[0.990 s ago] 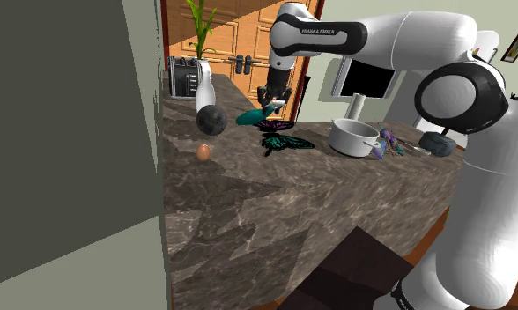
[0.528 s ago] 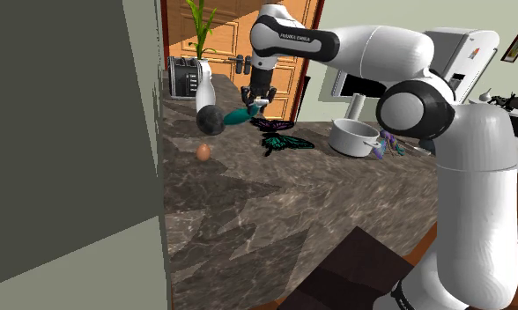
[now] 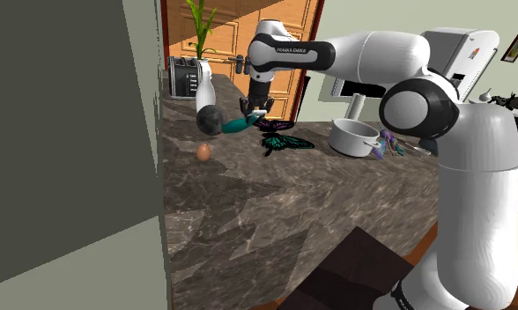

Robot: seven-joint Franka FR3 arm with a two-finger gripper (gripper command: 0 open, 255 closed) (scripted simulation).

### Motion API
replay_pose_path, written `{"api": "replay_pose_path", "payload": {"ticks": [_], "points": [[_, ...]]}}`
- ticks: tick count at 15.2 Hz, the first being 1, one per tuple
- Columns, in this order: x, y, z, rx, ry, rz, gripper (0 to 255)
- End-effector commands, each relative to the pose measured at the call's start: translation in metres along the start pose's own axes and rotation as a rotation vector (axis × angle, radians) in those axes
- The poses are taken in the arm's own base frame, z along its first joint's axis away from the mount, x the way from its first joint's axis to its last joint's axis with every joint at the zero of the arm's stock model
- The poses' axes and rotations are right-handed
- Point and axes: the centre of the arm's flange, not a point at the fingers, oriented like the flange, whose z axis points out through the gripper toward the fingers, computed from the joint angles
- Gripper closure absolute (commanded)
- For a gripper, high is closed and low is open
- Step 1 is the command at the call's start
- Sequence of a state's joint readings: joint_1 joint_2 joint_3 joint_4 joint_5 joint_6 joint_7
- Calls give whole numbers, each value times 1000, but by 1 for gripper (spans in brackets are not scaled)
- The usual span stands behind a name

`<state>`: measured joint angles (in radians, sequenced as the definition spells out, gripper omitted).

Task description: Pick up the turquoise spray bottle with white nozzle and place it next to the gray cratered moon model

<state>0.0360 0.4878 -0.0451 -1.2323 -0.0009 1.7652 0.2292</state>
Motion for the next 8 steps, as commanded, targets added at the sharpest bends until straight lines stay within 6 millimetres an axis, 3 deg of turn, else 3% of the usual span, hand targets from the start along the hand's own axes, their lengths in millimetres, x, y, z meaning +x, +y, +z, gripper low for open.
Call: {"api": "replay_pose_path", "payload": {"ticks": [1, 8], "points": [[-1, 0, 11, 0, 1, 0, 255], [-2, -1, 48, 0, 1, 0, 255]]}}
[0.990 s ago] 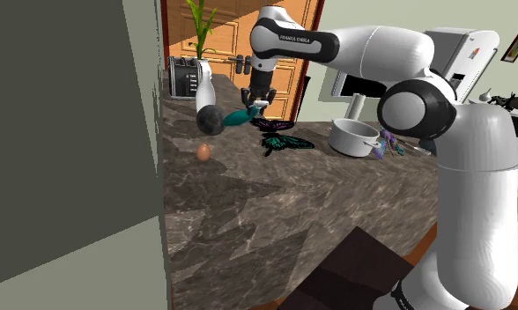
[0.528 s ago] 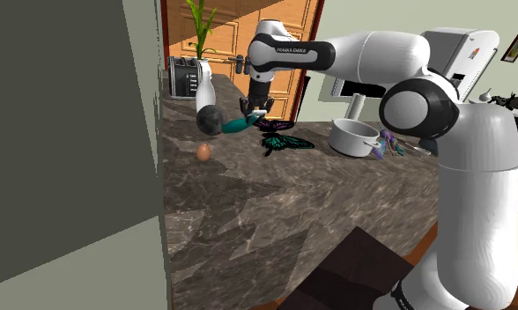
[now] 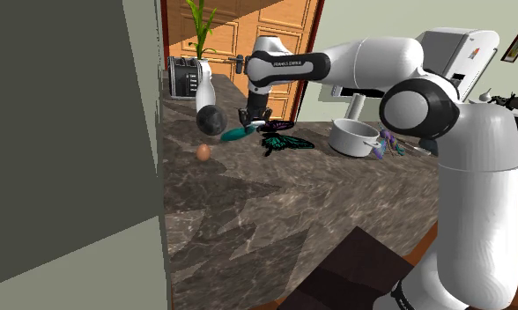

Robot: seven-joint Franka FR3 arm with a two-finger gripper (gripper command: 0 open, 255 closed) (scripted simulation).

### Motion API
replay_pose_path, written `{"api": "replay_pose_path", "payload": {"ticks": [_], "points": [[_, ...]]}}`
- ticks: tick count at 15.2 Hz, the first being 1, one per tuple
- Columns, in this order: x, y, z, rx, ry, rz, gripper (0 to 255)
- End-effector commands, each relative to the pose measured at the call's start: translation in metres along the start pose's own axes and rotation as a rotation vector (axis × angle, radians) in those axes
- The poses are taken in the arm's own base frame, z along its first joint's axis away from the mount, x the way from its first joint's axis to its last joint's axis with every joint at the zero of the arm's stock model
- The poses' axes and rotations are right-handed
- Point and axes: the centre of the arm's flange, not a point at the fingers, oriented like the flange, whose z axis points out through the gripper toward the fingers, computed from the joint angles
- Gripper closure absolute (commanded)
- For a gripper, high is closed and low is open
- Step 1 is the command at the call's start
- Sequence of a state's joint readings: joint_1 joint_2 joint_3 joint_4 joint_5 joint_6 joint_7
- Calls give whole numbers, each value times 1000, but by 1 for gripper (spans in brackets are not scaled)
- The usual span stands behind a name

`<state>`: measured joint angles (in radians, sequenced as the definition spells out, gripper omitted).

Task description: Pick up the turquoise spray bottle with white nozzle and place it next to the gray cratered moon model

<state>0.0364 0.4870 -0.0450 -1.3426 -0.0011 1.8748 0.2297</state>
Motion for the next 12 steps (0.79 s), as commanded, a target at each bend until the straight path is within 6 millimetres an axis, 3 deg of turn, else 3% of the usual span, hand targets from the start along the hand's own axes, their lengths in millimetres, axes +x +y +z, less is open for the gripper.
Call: {"api": "replay_pose_path", "payload": {"ticks": [1, 12], "points": [[-1, -1, 11, 0, 1, 0, 255], [-4, -2, 69, 0, 1, 0, 255]]}}
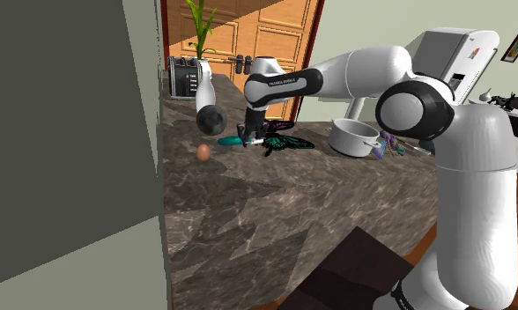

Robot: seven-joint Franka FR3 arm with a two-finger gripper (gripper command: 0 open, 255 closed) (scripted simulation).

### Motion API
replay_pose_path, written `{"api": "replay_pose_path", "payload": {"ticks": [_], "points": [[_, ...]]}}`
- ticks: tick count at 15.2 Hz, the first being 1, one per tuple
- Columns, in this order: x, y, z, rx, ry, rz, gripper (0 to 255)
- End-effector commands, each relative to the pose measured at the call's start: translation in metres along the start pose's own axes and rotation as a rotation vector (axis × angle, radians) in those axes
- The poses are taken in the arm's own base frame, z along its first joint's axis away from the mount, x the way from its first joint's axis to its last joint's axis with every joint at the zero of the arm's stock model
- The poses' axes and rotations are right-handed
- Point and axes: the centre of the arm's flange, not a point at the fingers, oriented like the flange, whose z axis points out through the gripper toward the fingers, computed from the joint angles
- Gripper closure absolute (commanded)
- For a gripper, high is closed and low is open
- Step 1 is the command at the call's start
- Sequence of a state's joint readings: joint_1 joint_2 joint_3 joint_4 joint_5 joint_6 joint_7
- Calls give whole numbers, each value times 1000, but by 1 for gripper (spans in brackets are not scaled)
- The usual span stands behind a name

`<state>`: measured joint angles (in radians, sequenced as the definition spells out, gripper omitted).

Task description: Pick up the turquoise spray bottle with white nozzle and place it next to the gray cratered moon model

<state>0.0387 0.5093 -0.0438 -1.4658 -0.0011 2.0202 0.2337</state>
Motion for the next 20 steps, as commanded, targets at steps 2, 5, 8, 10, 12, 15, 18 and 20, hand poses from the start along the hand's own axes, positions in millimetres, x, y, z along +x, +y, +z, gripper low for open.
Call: {"api": "replay_pose_path", "payload": {"ticks": [2, 5, 8, 10, 12, 15, 18, 20], "points": [[1, 0, 18, 0, 1, 0, 255], [0, 0, 34, 0, 1, 0, 255], [-1, 0, 48, 0, 1, 0, 255], [-1, 0, 48, 0, 1, 0, 255], [-1, 0, 48, 0, 1, 0, 255], [-1, 0, 48, 0, 1, 0, 255], [-1, 0, 48, 0, 1, 0, 0], [-1, 0, 48, 0, 1, 0, 0]]}}
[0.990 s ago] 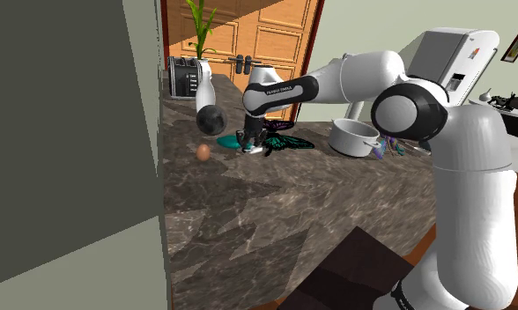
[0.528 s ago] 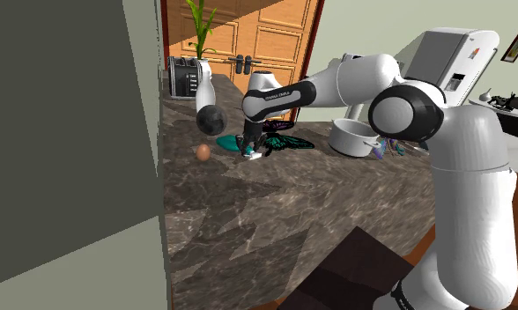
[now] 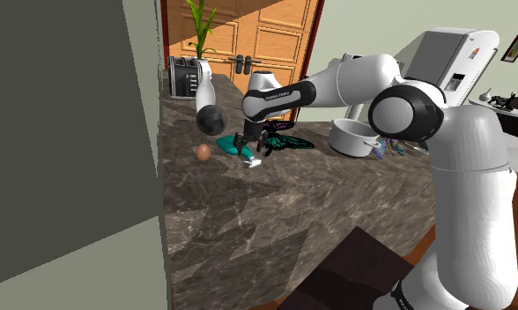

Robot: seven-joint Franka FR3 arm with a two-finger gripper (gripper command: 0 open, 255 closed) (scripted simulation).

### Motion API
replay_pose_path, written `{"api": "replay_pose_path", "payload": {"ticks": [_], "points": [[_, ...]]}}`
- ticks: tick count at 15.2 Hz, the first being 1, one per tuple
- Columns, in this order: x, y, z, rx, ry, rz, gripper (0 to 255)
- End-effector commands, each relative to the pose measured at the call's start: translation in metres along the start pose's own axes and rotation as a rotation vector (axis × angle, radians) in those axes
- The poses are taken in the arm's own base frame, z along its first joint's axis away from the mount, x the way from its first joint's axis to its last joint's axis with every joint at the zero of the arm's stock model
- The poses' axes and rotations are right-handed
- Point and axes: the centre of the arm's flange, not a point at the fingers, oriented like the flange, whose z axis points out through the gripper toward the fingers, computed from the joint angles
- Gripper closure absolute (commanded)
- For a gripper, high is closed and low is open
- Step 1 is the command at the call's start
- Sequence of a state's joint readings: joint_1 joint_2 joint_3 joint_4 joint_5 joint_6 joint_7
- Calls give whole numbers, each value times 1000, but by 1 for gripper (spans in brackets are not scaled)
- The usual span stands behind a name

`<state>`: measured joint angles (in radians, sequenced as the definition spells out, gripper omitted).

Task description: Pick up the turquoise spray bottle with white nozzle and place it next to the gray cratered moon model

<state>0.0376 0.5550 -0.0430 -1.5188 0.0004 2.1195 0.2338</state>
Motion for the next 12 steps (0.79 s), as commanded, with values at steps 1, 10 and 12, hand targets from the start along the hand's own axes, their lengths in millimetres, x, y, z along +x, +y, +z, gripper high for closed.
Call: {"api": "replay_pose_path", "payload": {"ticks": [1, 10, 12], "points": [[0, 0, 0, 0, 0, 0, 0], [0, 0, -50, 0, 0, 0, 0], [0, 0, -50, 0, 0, 0, 0]]}}
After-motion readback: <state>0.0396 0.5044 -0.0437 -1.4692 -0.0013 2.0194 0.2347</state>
